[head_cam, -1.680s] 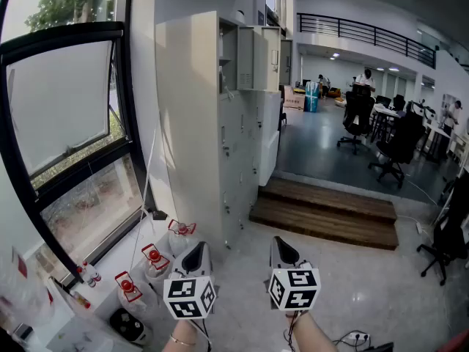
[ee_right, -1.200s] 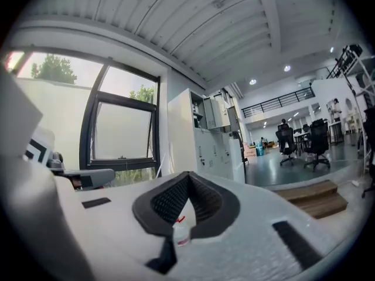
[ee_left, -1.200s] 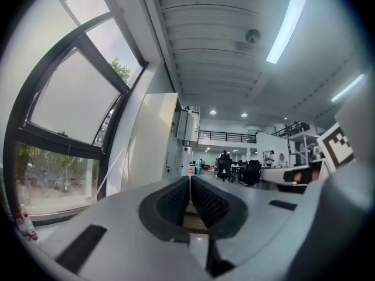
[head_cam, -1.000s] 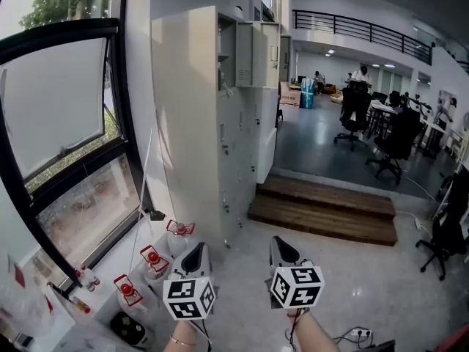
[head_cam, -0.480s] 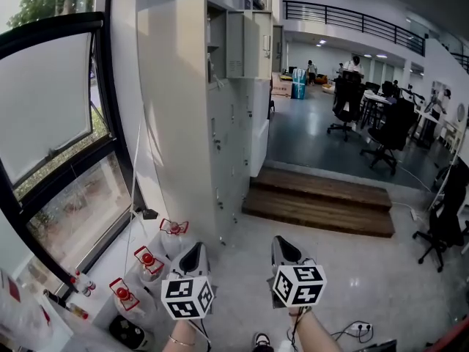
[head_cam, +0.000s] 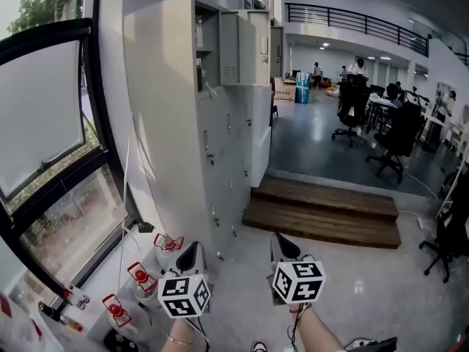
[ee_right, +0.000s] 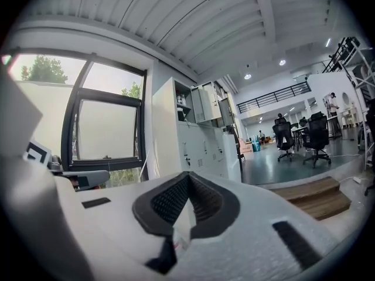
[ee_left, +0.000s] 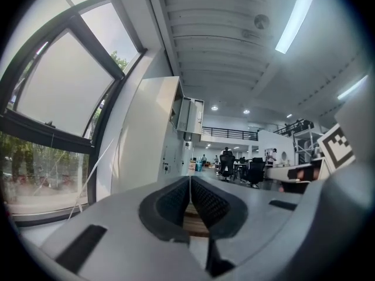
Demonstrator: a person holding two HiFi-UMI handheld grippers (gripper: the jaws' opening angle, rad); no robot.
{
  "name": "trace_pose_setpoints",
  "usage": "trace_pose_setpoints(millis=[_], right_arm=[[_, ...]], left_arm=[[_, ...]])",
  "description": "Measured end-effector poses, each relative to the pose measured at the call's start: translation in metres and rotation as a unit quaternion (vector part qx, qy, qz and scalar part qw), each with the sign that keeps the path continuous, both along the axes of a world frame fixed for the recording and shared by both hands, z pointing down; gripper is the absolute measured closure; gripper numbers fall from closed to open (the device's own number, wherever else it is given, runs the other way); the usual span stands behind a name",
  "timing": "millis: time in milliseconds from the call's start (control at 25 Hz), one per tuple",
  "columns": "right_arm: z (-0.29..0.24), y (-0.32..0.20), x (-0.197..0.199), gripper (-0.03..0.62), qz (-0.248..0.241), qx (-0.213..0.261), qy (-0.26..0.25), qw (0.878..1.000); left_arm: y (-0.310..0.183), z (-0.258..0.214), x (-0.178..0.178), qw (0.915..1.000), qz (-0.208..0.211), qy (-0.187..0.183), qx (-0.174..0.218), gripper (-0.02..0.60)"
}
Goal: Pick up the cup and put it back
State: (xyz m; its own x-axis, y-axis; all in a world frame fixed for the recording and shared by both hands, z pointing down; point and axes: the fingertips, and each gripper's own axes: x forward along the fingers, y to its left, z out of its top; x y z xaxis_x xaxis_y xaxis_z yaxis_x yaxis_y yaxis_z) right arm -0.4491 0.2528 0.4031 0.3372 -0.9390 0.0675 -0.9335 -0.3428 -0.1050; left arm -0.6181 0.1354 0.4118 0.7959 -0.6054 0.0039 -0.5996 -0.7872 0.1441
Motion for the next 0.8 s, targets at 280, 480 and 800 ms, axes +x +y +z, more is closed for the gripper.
trace_pose_setpoints(millis=[280,480,800], right_arm=[[-0.012,-0.059,0.08,0.603,-0.039,-0.007,0.018,0.999],[-0.009,-0.089,0.133,0.603,-0.054,-0.006,0.013,0.998],[0.012,-0.131,0.19,0.603,-0.071,-0.022,0.002,0.997]], left_arm=[[-0.046,-0.008,0.08,0.9996,-0.028,0.005,-0.001,0.568],[-0.076,-0.01,0.129,0.999,-0.044,0.004,0.0,0.568],[-0.117,0.004,0.183,0.9982,-0.059,-0.004,-0.007,0.568]])
